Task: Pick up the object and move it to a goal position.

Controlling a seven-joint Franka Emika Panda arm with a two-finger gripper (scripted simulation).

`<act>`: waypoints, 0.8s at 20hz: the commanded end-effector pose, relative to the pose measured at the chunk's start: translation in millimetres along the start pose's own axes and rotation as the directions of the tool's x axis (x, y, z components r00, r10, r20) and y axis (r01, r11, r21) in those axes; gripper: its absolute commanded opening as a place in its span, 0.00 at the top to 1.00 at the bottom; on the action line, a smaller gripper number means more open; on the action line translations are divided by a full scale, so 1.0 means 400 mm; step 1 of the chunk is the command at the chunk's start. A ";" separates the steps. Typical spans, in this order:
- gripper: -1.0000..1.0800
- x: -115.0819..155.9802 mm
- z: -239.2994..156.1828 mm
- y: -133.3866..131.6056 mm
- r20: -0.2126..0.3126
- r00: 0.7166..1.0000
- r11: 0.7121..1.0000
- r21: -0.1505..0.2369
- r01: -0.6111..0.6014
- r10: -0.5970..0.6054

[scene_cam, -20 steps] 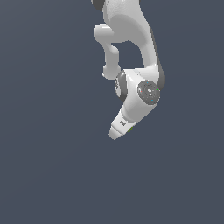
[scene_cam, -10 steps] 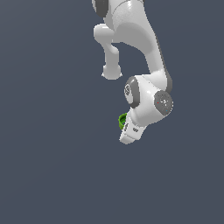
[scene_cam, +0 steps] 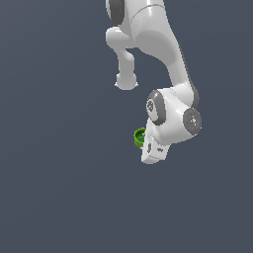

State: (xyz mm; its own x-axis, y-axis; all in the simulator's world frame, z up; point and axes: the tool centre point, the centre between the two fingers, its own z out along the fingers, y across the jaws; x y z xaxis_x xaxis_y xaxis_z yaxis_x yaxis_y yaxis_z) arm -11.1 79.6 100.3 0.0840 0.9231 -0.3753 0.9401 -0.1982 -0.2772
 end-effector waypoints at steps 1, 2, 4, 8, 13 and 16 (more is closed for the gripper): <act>0.38 0.003 0.001 -0.001 0.008 1.000 1.000 0.003 0.022 -0.022; 0.38 0.003 0.001 -0.001 0.009 1.000 1.000 0.003 0.026 -0.026; 0.38 0.003 0.002 -0.001 0.010 1.000 1.000 0.004 0.029 -0.029; 0.38 0.004 0.010 -0.001 0.009 1.000 1.000 0.003 0.025 -0.025; 0.38 0.003 0.054 -0.003 0.009 1.000 1.000 0.004 0.028 -0.028; 0.38 0.003 0.073 -0.004 0.010 1.000 1.000 0.004 0.029 -0.029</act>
State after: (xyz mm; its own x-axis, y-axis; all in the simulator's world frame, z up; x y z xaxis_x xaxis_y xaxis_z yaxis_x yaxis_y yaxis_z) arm -20.6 72.4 77.7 0.0539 0.9251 -0.3758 0.9405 -0.1734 -0.2921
